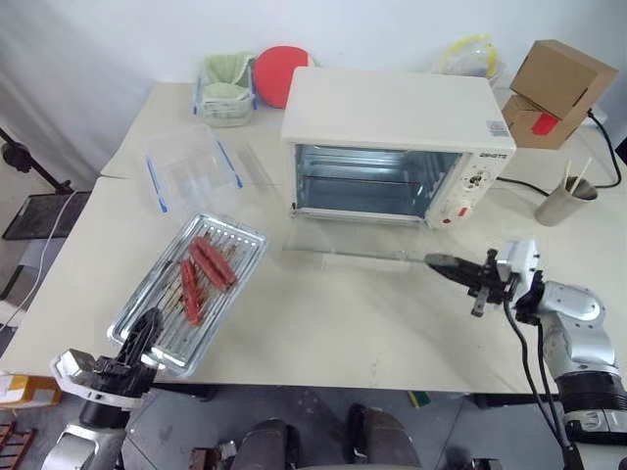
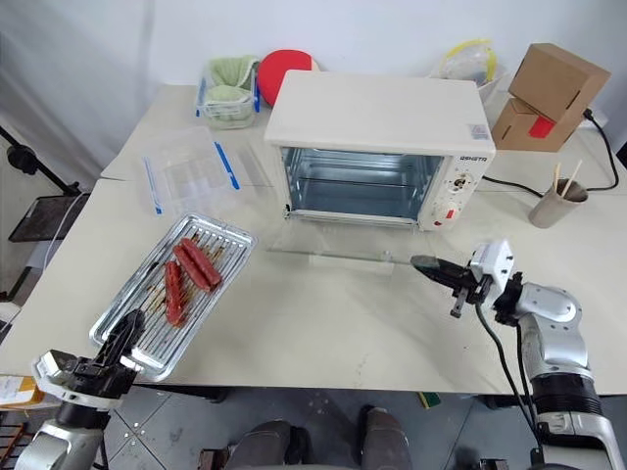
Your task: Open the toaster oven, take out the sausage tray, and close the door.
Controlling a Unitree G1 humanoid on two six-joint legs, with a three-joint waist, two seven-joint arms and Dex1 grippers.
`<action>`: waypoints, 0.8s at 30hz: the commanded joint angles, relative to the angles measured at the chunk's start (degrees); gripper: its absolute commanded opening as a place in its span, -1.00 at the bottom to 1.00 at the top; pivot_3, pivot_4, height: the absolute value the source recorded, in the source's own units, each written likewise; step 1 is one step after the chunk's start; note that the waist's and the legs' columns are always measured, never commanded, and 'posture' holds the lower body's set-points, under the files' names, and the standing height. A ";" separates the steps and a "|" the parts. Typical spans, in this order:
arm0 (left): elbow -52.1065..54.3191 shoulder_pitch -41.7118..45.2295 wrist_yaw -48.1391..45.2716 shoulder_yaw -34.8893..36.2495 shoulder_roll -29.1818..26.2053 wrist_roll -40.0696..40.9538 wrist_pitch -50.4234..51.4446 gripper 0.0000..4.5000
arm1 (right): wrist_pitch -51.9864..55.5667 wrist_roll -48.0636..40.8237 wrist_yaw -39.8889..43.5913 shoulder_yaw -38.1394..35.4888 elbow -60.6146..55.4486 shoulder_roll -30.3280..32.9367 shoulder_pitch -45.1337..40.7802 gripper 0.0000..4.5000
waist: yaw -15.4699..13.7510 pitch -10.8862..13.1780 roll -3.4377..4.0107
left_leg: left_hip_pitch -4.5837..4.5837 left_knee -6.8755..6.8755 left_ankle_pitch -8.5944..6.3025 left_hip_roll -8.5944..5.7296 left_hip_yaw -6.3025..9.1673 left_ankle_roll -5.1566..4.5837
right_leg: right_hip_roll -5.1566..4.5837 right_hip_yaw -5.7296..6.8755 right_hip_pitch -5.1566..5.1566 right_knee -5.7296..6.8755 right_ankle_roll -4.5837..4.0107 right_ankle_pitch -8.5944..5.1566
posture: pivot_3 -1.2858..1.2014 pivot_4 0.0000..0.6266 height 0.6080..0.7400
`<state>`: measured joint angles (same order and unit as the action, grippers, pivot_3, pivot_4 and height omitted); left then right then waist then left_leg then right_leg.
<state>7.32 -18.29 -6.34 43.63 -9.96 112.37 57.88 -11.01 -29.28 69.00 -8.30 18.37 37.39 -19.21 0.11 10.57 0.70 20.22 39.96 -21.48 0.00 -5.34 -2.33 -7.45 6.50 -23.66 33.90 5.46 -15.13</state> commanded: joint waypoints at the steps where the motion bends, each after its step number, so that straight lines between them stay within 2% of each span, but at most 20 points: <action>1: -3.82 -1.90 -2.55 1.26 -2.97 0.63 1.82 -1.00 | 4.33 -3.99 -4.70 -4.57 -5.51 0.03 -3.29 -0.97 | 0.02 0.01 0.03 | 0.00 0.00 -0.01 0.00 -0.01 0.00 | -0.01 -0.01 -0.01 0.00 0.00 0.00 | 0.03 -0.52 1.00; 7: -8.15 -1.70 -4.74 -0.10 -9.09 0.63 4.96 -1.00 | 14.47 -9.25 -8.33 -6.58 -11.46 -0.37 -5.86 -0.97 | 0.08 0.02 0.20 | -0.01 -0.12 -0.07 0.08 0.01 0.09 | 0.00 0.04 -0.11 0.10 -0.18 -0.10 | 0.03 -0.52 1.00; 10: -10.10 -0.70 -5.10 -1.22 -12.14 0.63 6.22 -1.00 | 14.48 -8.90 -7.70 -6.84 -13.87 -0.45 -5.17 -0.75 | -0.05 0.03 0.27 | -0.01 -0.22 -0.08 0.07 0.01 0.11 | 0.00 0.05 -0.15 0.12 -0.22 -0.12 | 0.03 -0.52 1.00; 15: -10.41 2.42 -1.79 -6.14 -16.66 0.63 7.23 -1.00 | 15.63 -8.64 -3.93 -7.29 -19.51 1.71 3.04 -0.07 | -0.83 -0.01 0.39 | -0.02 -0.27 -0.06 0.05 0.05 0.11 | -0.01 0.06 -0.14 0.15 -0.22 -0.12 | 0.03 -0.52 1.00; 16: -10.19 2.97 -0.81 -7.03 -17.30 0.63 7.03 -1.00 | 15.47 -8.51 -3.77 -7.68 -20.22 1.83 4.56 0.11 | -0.99 -0.01 0.40 | -0.02 -0.27 -0.04 0.02 0.05 0.12 | -0.03 0.06 -0.13 0.17 -0.22 -0.12 | 0.03 -0.52 1.00; 18: -9.89 4.28 0.99 -7.78 -17.51 0.63 6.88 -1.00 | 15.12 -8.24 -3.26 -8.23 -21.35 2.17 6.85 0.34 | -1.41 -0.03 0.52 | -0.04 -0.26 0.00 -0.02 0.04 0.13 | -0.08 0.02 -0.13 0.21 -0.20 -0.11 | 0.03 -0.52 1.00; 19: -9.15 5.10 1.72 -8.44 -18.05 0.63 7.11 -1.00 | 15.13 -8.36 -3.47 -8.87 -22.25 2.19 8.32 0.54 | -1.56 -0.04 0.60 | -0.05 -0.26 0.02 -0.04 0.04 0.11 | -0.10 0.01 -0.11 0.23 -0.18 -0.10 | 0.03 -0.52 1.00; 22: -7.98 8.07 2.82 -9.70 -19.16 0.63 8.49 -1.00 | 14.83 -8.48 -3.58 -10.57 -25.61 2.28 13.22 0.96 | -1.98 -0.04 0.62 | -0.04 -0.27 0.04 -0.11 0.06 0.11 | -0.18 0.00 -0.11 0.23 -0.14 -0.08 | 0.03 -0.52 1.00; 24: -7.98 11.12 3.89 -11.03 -19.82 0.63 9.40 -1.00 | 13.93 -7.94 -2.75 -11.62 -27.92 2.43 17.33 0.98 | -2.24 -0.05 0.55 | -0.01 -0.27 0.04 -0.15 0.11 0.11 | -0.19 0.01 -0.10 0.21 -0.13 -0.07 | 0.03 -0.52 1.00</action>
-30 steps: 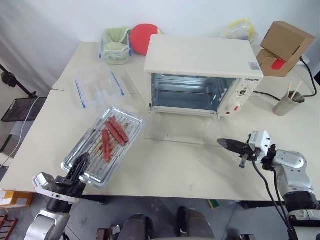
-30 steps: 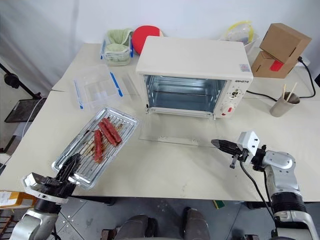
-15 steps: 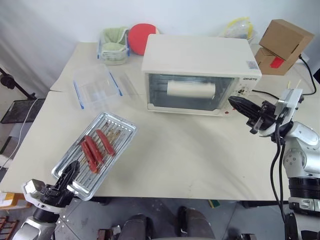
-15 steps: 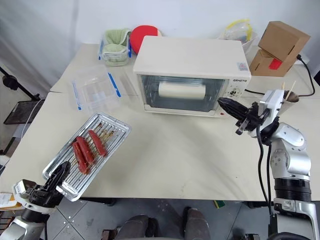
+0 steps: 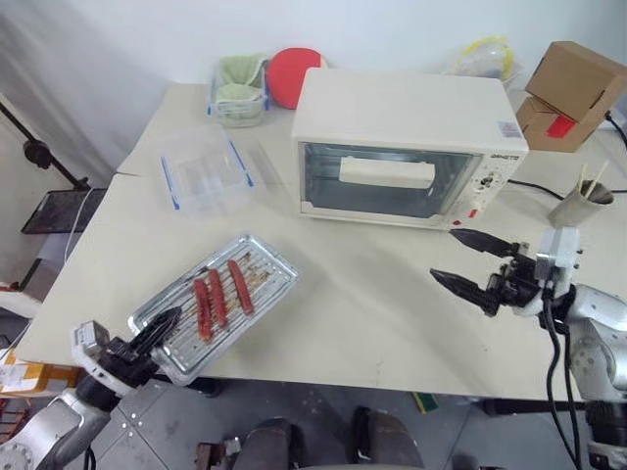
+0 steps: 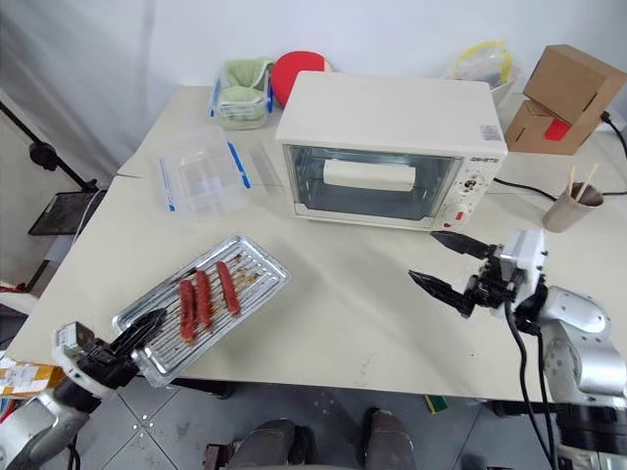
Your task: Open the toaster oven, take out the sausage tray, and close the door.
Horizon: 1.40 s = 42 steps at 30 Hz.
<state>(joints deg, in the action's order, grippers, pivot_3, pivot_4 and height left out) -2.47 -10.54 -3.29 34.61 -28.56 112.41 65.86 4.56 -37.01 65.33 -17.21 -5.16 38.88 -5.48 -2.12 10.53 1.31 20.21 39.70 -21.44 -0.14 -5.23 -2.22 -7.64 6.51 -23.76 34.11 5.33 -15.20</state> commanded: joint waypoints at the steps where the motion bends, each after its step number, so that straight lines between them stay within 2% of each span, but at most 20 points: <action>1: 1.66 5.07 1.45 -2.59 -1.36 0.59 1.76 -1.00 | -2.16 0.04 1.30 -3.21 -5.24 0.98 5.47 0.98 | -0.05 0.00 -0.07 | 0.00 0.00 -0.01 0.00 -0.01 -0.01 | 0.01 0.00 0.00 0.00 0.01 0.00 | 0.03 -0.52 1.00; 8: -0.90 14.37 4.18 -5.10 -1.51 0.59 4.69 -1.00 | -4.04 0.65 0.01 -6.29 -9.87 0.06 14.26 0.98 | 1.02 0.05 -0.23 | 0.03 -0.03 0.06 -0.06 -0.10 -0.39 | 0.13 -0.01 0.08 -0.06 0.25 0.14 | 0.03 -0.52 1.00; 11: -1.88 19.13 5.01 -9.97 -1.53 0.59 6.84 -1.00 | -4.16 0.58 0.07 -7.67 -12.29 0.76 17.25 0.98 | 1.23 0.06 -0.26 | 0.01 -0.03 0.06 -0.06 -0.16 -0.40 | 0.18 -0.03 0.09 -0.07 0.28 0.15 | 0.03 -0.52 1.00; 18: -12.12 30.58 5.44 -22.27 -4.90 0.50 11.53 -1.00 | -2.59 -1.14 0.63 -12.64 -18.90 2.01 25.40 0.98 | 0.28 0.14 -0.40 | 0.00 -0.02 0.07 -0.12 -0.13 -0.30 | 0.21 -0.04 0.12 -0.07 0.32 0.17 | 0.03 -0.52 1.00; 21: -17.25 36.57 4.95 -26.47 -2.70 -2.73 12.23 -1.00 | -1.55 -2.40 1.28 -15.40 -21.59 2.23 29.65 0.98 | -0.20 0.15 -0.42 | 0.02 -0.01 0.05 -0.18 -0.12 -0.24 | 0.21 -0.05 0.18 -0.11 0.43 0.23 | 0.03 -0.52 1.00; 27: -25.28 44.86 -0.03 -30.48 2.66 -12.64 15.61 -1.00 | -1.09 -3.34 1.81 -21.26 -24.37 1.21 37.18 0.98 | -0.21 0.16 -0.56 | 0.02 -0.03 0.18 -0.18 -0.27 -0.48 | 0.69 -0.17 0.19 -0.26 0.52 0.28 | 0.03 -0.52 1.00; 31: -29.88 49.88 -5.23 -32.29 5.77 -22.49 17.15 -1.00 | -0.84 -3.93 1.00 -24.11 -27.12 -0.49 41.72 0.98 | -0.75 0.16 -0.57 | 0.00 -0.02 0.20 -0.11 -0.31 -0.45 | 0.88 -0.34 0.19 -0.27 0.53 0.29 | 0.03 -0.52 1.00; 34: -31.92 52.41 -9.34 -32.79 7.17 -29.16 17.69 -1.00 | -0.86 -4.02 0.39 -24.61 -28.21 -1.01 42.93 0.98 | -0.93 0.15 -0.57 | -0.04 -0.01 0.08 -0.11 -0.32 -0.16 | 0.89 -0.39 0.21 -0.32 0.53 0.29 | 0.03 -0.52 1.00; 42: -35.93 57.92 -18.76 -34.26 9.35 -46.38 16.60 -1.00 | -0.58 -3.78 -1.32 -24.52 -29.43 -1.40 43.17 0.98 | -1.81 0.08 -0.52 | -0.10 0.02 0.07 -0.19 -0.32 -0.12 | 0.70 -0.42 0.23 -0.35 0.56 0.31 | 0.03 -0.52 1.00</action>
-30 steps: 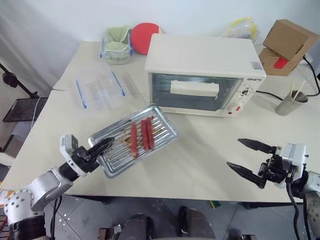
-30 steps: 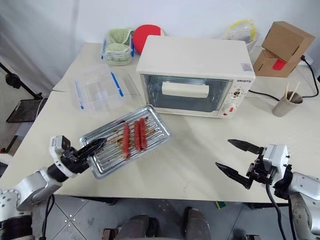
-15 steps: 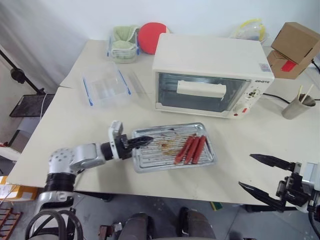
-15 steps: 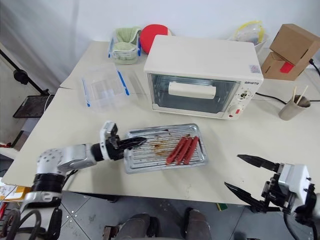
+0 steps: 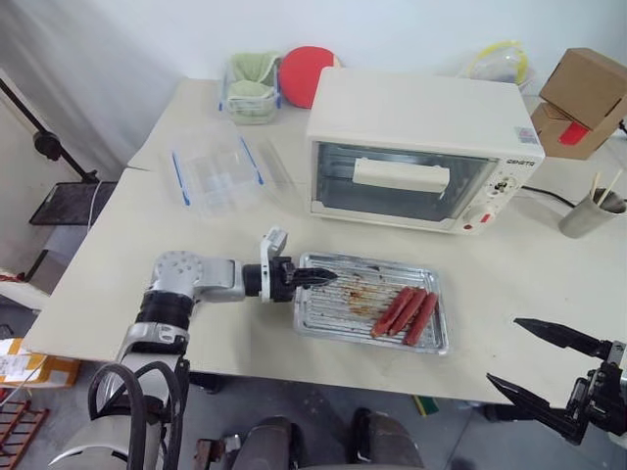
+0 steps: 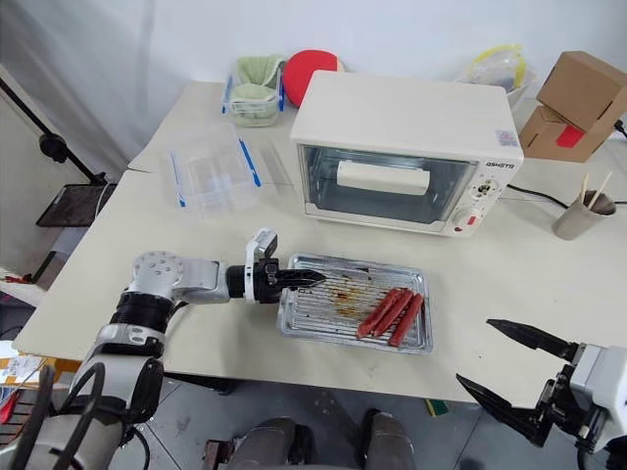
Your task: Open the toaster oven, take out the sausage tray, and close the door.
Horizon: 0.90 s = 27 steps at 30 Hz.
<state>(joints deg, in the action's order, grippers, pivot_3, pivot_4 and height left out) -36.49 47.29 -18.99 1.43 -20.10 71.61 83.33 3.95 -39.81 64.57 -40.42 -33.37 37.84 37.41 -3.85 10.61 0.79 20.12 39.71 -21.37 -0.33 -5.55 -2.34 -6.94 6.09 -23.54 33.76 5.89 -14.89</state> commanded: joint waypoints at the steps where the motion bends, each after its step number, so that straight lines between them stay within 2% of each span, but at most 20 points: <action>1: -1.49 0.32 -4.62 -1.48 0.76 -7.11 -0.69 -1.00 | -0.03 -0.89 -0.65 -1.19 -1.18 -0.35 0.16 0.98 | -0.13 0.00 0.00 | 0.00 0.00 0.00 0.00 0.00 0.00 | -0.06 0.01 0.00 0.01 0.00 0.00 | 0.03 -0.52 1.00; 2: -1.22 0.47 -5.97 -1.68 0.71 -8.37 -0.49 -1.00 | -0.09 -0.85 -0.70 -1.12 -1.14 -0.35 0.12 0.98 | -0.14 0.00 0.00 | 0.00 0.00 0.00 0.00 0.00 0.00 | -0.16 0.02 -0.01 0.01 0.00 0.00 | 0.03 -0.52 1.00; 5: -1.00 0.73 -8.08 -0.81 0.97 -11.51 -0.34 -0.74 | -0.27 -0.50 -0.89 -0.55 -0.84 -0.35 -0.37 1.00 | -0.04 0.00 -0.01 | 0.01 0.00 0.00 -0.01 -0.01 0.00 | -0.46 0.09 -0.02 0.02 0.00 0.00 | 0.03 -0.52 1.00; 12: 6.53 -2.59 -11.88 1.52 -0.76 -15.50 0.50 0.28 | -0.79 0.77 -0.53 1.42 1.33 0.04 -2.96 1.00 | 0.97 0.03 -0.05 | 0.05 -0.05 0.02 0.00 0.00 -0.04 | -0.46 0.15 -0.06 0.13 0.00 0.00 | 0.03 -0.52 1.00; 17: 19.32 -9.76 -15.79 0.81 -6.99 -18.19 -3.38 0.96 | -0.98 1.61 0.56 3.23 4.05 0.97 -6.08 1.00 | 2.38 0.05 -0.10 | 0.03 -0.08 0.03 0.08 0.02 -0.05 | -0.43 0.16 -0.06 0.17 -0.01 -0.01 | 0.03 -0.52 1.00; 19: 24.85 -14.05 -20.49 0.13 -10.67 -20.56 -10.21 0.98 | -1.01 1.92 0.99 4.20 5.23 1.34 -7.54 1.00 | 2.87 0.05 -0.09 | 0.00 -0.08 0.04 0.10 0.02 -0.03 | -0.42 0.15 -0.06 0.16 -0.05 -0.03 | 0.03 -0.52 1.00; 23: 33.79 -23.98 -32.94 -2.90 -18.43 -31.50 -34.51 0.98 | -1.22 2.54 2.19 6.07 7.93 2.16 -10.54 1.00 | 3.75 0.05 -0.09 | -0.13 -0.20 0.03 0.15 -0.01 0.19 | -0.42 0.15 -0.09 0.12 -0.22 -0.12 | 0.03 -0.52 1.00; 26: 34.69 -30.67 -39.19 0.09 -20.17 -39.33 -57.24 0.98 | -1.40 2.87 3.44 7.36 10.49 3.13 -13.35 1.00 | 3.72 0.03 -0.01 | -0.15 -0.32 0.04 0.13 -0.03 0.26 | -0.50 0.14 -0.12 0.04 -0.25 -0.14 | 0.03 -0.52 1.00; 27: 34.18 -31.79 -40.38 1.13 -20.35 -40.73 -61.92 0.98 | -1.42 2.91 3.90 7.68 11.32 3.45 -14.28 1.00 | 3.69 0.04 -0.03 | -0.13 -0.34 0.05 0.12 -0.03 0.25 | -0.53 0.14 -0.15 0.01 -0.26 -0.14 | 0.03 -0.52 1.00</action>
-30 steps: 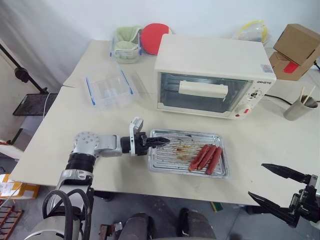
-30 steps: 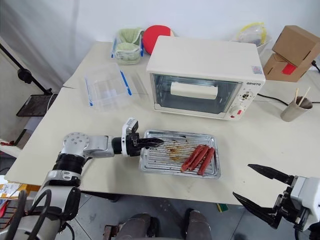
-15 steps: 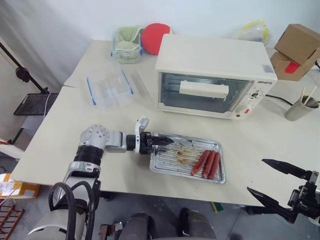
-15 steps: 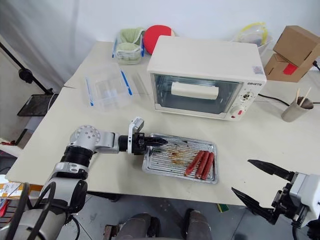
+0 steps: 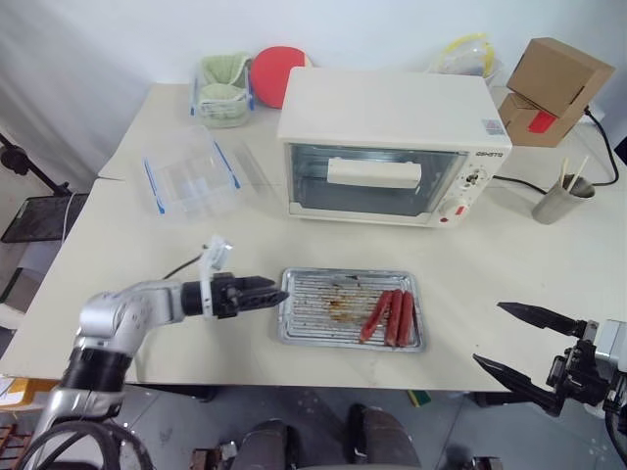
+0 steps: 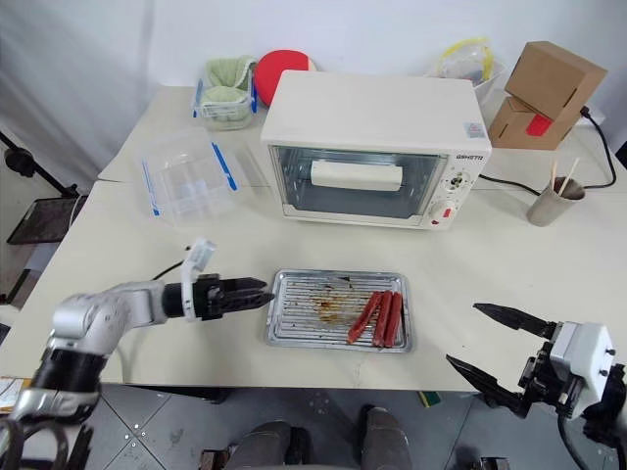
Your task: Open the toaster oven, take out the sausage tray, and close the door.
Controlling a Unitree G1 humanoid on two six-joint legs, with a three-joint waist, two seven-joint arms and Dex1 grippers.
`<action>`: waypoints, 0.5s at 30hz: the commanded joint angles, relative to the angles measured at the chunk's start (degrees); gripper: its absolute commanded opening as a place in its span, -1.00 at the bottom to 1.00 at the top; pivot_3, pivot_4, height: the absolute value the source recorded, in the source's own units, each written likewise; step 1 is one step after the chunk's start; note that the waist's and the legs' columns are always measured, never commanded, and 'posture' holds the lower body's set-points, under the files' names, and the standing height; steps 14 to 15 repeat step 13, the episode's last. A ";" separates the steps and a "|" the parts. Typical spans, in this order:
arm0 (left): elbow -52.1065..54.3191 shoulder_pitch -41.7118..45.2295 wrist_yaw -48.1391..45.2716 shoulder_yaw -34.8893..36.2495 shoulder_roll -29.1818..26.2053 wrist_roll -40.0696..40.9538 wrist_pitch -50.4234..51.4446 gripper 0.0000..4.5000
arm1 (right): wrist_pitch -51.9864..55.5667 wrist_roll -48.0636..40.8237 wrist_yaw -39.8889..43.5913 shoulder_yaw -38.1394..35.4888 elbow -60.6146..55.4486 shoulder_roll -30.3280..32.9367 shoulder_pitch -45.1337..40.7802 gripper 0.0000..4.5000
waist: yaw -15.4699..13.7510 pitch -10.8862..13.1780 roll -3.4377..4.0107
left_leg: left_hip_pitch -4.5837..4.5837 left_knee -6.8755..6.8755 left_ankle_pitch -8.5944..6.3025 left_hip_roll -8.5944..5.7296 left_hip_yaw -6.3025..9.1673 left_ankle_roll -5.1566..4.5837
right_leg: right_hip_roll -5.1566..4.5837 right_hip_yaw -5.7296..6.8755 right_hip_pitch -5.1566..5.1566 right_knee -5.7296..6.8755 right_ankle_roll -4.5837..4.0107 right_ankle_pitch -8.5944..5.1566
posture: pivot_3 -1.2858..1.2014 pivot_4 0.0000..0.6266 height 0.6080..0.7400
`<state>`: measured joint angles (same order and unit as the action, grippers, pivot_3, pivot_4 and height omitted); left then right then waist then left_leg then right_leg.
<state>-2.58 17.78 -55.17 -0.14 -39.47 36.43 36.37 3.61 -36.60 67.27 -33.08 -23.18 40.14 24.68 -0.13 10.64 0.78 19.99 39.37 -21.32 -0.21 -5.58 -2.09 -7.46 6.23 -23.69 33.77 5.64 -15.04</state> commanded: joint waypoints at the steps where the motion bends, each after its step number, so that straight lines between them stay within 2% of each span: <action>1: -0.17 -3.00 -5.11 3.24 -1.28 -6.83 -18.26 0.98 | -1.14 -0.26 1.75 0.64 1.89 1.54 -2.43 1.00 | -0.14 0.02 -0.04 | 0.05 -0.01 0.00 0.00 0.00 0.00 | -0.01 0.01 -0.03 -0.01 0.00 0.00 | 0.03 -0.52 1.00; 6: 0.21 -7.33 -12.46 5.23 -3.55 -11.67 -35.56 0.98 | -0.01 -1.24 5.66 2.31 5.70 4.45 -7.02 1.00 | -1.37 0.04 -0.04 | 0.24 -0.03 -0.05 -0.03 0.05 -0.19 | -0.15 0.06 -0.23 -0.03 0.01 0.01 | 0.03 -0.52 1.00; 10: 3.36 -10.75 -13.29 8.29 -4.06 -10.15 -38.26 0.98 | -0.73 -0.75 9.91 4.61 8.42 6.78 -10.59 1.00 | -1.19 0.07 0.02 | 0.27 -0.04 -0.01 -0.02 0.06 -0.63 | -0.15 0.14 -0.23 -0.09 0.02 0.01 | 0.03 -0.52 1.00; 15: 6.79 -13.80 -10.88 10.44 -2.88 -8.86 -37.16 0.98 | -1.55 -0.01 10.81 5.97 10.56 6.88 -13.31 1.00 | -1.18 0.08 0.02 | 0.29 -0.04 -0.04 -0.02 0.06 -0.71 | -0.15 0.20 -0.19 -0.04 0.04 0.02 | 0.03 -0.52 1.00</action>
